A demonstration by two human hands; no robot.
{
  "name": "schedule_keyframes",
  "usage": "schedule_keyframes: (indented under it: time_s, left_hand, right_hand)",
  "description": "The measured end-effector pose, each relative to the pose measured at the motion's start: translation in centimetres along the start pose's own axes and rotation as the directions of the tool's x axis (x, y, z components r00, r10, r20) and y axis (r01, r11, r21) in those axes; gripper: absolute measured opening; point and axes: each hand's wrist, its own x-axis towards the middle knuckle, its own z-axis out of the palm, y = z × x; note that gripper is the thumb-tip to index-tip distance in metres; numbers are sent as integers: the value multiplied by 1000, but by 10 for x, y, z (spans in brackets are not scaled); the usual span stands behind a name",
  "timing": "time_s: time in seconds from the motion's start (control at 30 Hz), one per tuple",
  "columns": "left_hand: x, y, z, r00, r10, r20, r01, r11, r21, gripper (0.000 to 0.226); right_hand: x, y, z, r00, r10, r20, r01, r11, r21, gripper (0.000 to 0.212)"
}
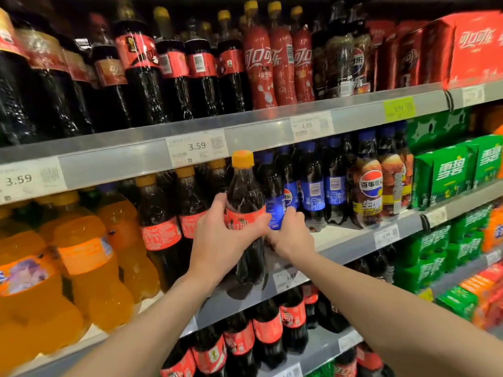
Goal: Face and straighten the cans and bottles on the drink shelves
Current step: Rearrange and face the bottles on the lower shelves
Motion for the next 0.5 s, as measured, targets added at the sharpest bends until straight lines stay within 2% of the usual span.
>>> schedule_keyframes:
  time_s: [0.17, 0.3, 0.5]
  left_hand:
    - [-2, -2, -5, 1000, -20, 17, 20, 999, -33, 36]
    - [-2, -2, -1, 1000, -2, 15, 2, 999, -37, 36]
    - [-1, -3, 3, 1000, 7, 18, -7, 999, -43, 36]
  right_hand:
    - [8, 21, -14, 993, 66, -95, -65, 998, 9, 47]
    - [14, 32, -18, 993, 61, -105, -62, 998, -13, 49]
    - [16, 29, -14, 985, 102, -139, -94, 994, 61, 50]
